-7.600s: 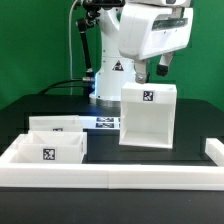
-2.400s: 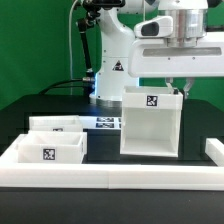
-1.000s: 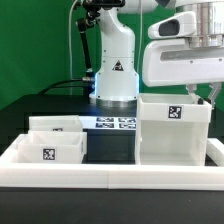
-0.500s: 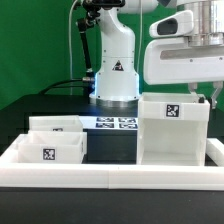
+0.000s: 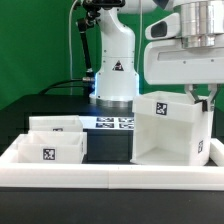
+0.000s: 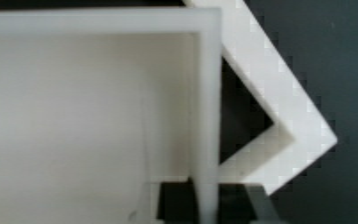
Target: Assemble drawer
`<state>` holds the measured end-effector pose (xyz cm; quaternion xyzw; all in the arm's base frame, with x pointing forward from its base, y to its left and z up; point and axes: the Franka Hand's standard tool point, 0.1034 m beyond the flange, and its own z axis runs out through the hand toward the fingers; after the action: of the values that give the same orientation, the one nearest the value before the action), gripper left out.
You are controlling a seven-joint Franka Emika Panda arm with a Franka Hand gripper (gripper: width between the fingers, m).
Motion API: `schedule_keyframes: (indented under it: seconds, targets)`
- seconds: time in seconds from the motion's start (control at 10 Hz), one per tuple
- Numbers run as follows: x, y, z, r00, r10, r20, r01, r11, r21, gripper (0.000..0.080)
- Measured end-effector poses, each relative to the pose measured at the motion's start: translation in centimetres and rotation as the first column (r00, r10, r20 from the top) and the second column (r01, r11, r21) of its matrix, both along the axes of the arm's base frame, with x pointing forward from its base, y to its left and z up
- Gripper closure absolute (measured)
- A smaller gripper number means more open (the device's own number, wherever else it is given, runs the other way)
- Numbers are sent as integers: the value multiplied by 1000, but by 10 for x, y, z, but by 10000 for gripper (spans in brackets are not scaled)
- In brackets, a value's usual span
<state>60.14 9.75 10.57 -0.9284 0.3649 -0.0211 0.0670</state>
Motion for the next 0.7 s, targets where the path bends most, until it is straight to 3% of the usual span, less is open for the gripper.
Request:
schedule_keyframes:
  seconds: [0.2,0.6,0.7]
  targets:
    - [0,5,2,995,-96,-5,96,995,15,761]
    - [0,0,0,956,-290,-36,291,956,28,761]
    - [4,-2,0,929,-367,-50,370,928,48,761]
